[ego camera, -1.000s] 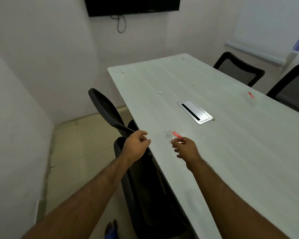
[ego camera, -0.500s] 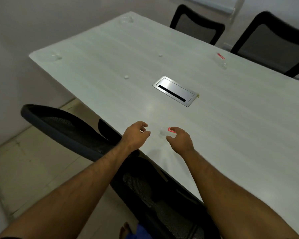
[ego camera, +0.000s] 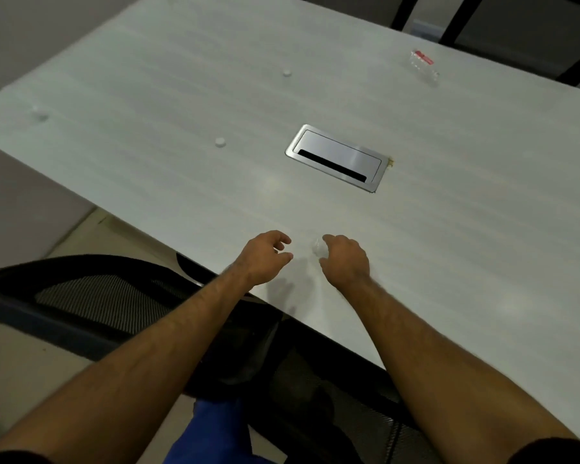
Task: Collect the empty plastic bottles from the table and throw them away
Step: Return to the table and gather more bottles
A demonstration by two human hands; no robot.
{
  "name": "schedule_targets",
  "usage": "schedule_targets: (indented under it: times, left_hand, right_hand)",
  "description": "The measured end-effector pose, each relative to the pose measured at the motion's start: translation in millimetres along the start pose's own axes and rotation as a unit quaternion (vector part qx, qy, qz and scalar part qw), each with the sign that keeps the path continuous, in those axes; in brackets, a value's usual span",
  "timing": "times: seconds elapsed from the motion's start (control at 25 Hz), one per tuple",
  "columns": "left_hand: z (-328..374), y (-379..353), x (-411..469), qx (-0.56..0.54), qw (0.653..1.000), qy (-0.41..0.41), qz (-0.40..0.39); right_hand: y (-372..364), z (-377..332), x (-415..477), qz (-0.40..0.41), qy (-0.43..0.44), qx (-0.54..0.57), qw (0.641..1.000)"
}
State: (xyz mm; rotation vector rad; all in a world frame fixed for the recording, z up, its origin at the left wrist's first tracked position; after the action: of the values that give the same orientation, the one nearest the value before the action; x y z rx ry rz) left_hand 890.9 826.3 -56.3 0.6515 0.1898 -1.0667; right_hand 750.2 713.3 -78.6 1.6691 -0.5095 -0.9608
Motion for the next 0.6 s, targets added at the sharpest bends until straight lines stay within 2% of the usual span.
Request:
schedule_targets:
  times: [0.12,0.4,0.6]
  left_hand:
    - [-14,49,51,-0.020,1.000,0.004,0.015]
    - [-15,199,188,0.052,0.985,-0.038,0.160]
    - [-6,210,259,0.178,0.973,-0.071,0.129]
  right_hand:
    - [16,-48,35,0.021,-0.034,0.115,0.993]
    - [43,-171,119,0.038,-0.089,0.269,0.958]
    - [30,-195,144,0.012,-0.185,0.301,0.935]
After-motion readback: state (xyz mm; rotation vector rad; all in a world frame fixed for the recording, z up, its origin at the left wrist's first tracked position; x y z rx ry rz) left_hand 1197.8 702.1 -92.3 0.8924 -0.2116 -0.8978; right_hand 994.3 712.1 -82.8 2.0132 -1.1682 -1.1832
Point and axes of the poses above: each hand's wrist, its own x-axis towards the middle knuckle, its own y-axis out of the back of the hand, z = x × y, the point moved 7 cm from there along x, towards the middle knuckle, and after that the axes turned 11 degrees about -x, right-handed, at the moved point
